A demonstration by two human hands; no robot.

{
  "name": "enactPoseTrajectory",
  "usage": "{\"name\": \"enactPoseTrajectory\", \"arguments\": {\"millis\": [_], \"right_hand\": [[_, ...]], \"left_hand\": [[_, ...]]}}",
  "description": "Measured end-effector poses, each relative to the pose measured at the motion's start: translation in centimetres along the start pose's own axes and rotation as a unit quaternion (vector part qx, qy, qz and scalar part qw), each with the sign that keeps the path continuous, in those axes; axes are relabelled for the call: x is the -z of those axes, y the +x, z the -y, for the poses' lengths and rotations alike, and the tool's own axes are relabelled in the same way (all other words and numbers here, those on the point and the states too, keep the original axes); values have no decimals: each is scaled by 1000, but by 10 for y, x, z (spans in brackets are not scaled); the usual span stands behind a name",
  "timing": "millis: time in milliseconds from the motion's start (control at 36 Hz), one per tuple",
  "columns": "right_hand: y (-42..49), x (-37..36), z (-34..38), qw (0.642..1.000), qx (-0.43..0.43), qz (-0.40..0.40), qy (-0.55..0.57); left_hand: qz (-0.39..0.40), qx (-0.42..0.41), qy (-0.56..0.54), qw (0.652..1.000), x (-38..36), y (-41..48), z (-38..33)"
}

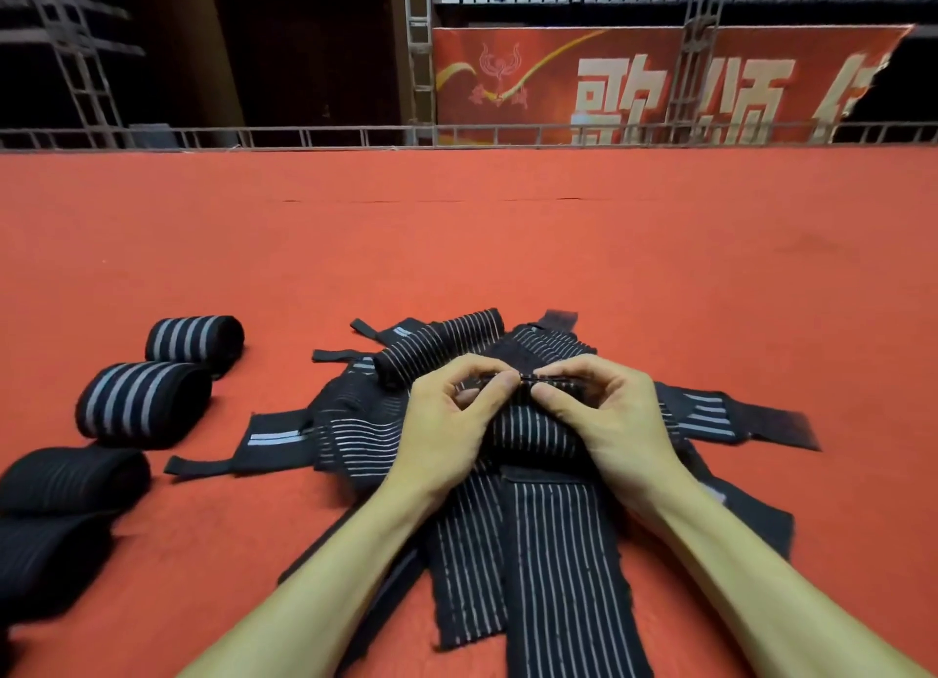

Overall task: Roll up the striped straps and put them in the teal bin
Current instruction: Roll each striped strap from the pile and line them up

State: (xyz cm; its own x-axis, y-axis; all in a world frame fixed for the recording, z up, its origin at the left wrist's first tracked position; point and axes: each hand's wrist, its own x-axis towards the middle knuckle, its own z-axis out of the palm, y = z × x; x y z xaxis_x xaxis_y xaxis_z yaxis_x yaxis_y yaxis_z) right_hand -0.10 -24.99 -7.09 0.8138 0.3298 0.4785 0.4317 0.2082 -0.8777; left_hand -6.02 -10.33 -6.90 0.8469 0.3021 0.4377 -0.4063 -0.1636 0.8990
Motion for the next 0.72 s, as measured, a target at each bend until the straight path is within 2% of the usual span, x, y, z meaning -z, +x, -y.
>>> {"name": "enactPoseTrajectory", "arguments": {"millis": [250,389,500,611,722], "right_hand": [[-1,2,-2,998,-12,16,-51],[0,-2,1,999,-1,5,-36],[15,-8,16,999,3,35,-25],[31,-10,23,999,-9,42,9],[36,-5,16,995,-30,21,88]], "left_hand": [[-29,-36,4,999,3,-3,5],[-33,-50,-7,998,1,-2,3],[-68,-32,-52,996,3,4,-1],[-81,9,-118,990,3,17,-8],[-33,-3,-65,997,2,34,-13]]}}
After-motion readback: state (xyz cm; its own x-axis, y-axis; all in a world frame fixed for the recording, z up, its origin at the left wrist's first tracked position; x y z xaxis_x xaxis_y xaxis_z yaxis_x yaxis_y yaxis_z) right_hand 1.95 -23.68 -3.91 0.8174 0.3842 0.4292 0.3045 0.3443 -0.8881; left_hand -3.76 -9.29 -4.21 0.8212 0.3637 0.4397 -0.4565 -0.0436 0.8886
